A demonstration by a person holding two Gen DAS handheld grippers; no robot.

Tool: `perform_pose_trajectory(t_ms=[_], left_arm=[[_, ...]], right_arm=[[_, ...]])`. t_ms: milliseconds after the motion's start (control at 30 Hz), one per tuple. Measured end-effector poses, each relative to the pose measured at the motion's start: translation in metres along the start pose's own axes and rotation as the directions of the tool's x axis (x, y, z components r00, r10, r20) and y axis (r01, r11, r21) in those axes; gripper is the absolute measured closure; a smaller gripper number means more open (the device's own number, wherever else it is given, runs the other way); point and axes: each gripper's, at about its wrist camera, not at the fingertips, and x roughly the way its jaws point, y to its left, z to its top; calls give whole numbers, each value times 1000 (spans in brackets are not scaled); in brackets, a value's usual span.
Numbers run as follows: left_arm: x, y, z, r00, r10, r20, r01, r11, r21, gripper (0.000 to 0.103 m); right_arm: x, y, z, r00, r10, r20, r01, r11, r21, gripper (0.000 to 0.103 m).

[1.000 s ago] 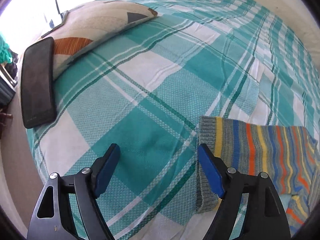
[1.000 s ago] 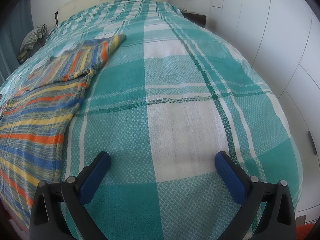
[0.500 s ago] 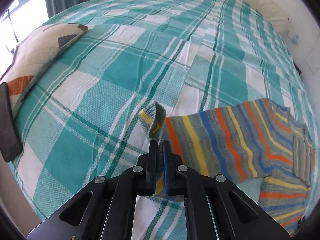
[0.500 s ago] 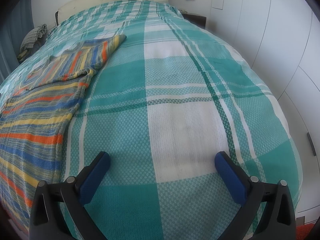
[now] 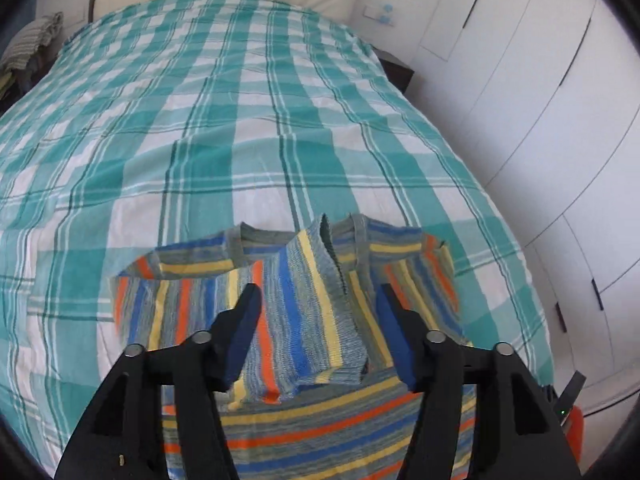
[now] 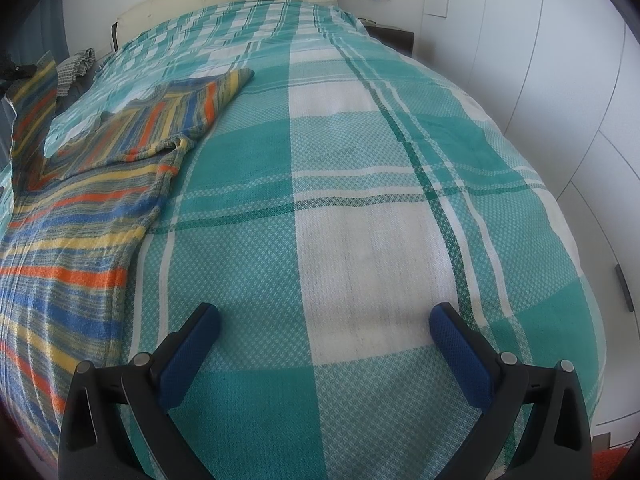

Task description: Fold small clothes

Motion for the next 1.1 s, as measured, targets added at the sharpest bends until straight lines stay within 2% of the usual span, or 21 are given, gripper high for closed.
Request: perform_pose_trajectory(t_ms=[67, 133, 200, 267, 333, 367, 400, 433, 467, 500, 567, 633, 767, 833, 933, 1000, 1100], left_arm=[[7, 0, -7, 999, 22, 27, -21, 1000, -9, 23], [4, 14, -12, 997, 52, 60, -47, 996, -71, 23], [4, 34, -24, 991, 112, 78, -100, 985, -143, 20], [14, 53, -44, 981, 183, 56, -171, 970, -174, 13], [42, 74, -73, 955, 293, -39, -295, 943, -156, 12], [60, 86, -89, 931, 345, -119, -359, 923, -137, 11], [71, 98, -104, 912, 373, -169, -395, 911, -122, 8], [66, 104, -115, 926, 358, -121, -372, 919, -130, 1], [56, 107, -121, 929, 361, -78, -369, 918, -145, 0], [49, 111, -124, 927, 365, -89, -375, 912, -164, 0], [33, 116, -131, 939, 324, -116, -341, 917, -206, 2], [8, 118, -144, 949, 304, -83, -315, 922, -226, 2], [-39, 132, -183, 944, 328, -42, -327, 906, -270, 2], [-54, 146, -201, 929, 369, -26, -359, 882, -305, 2], [-63, 167, -230, 894, 448, -28, -430, 836, -343, 2], [-57, 178, -249, 850, 523, -64, -511, 790, -339, 1], [-57, 183, -252, 850, 523, -67, -503, 769, -395, 0]], right_arm=[[0, 0, 0, 1000, 2, 1, -2, 1000, -3, 0], [-2, 1, -2, 1000, 4, 1, -4, 1000, -7, 0], [-2, 0, -2, 1000, 8, 0, -8, 1000, -9, 0], [-1, 1, -2, 1000, 7, -4, -8, 1000, -12, 0], [0, 2, -1, 1000, 6, -4, -6, 1000, -13, 0], [0, 2, -1, 1000, 5, -4, -5, 1000, -14, 0], [0, 3, -2, 1000, 3, -2, -3, 1000, -14, 0], [-1, 3, -2, 1000, 3, 0, -3, 1000, -15, 0], [-1, 3, -2, 1000, 3, 0, -3, 1000, -15, 0], [-1, 3, -3, 1000, 2, 2, -2, 1000, -16, 0], [-1, 3, -3, 1000, -2, 3, 2, 1000, -19, 0], [0, 4, -3, 1000, -6, 2, 7, 1000, -22, 0], [0, 4, -3, 1000, -10, 3, 10, 1000, -25, 0], [0, 5, -4, 1000, -13, 4, 13, 1000, -26, 0], [0, 5, -4, 1000, -17, 10, 17, 999, -29, 0], [-1, 6, -5, 999, -25, 22, 26, 999, -34, 0], [-1, 7, -6, 999, -34, 34, 35, 999, -38, 0]])
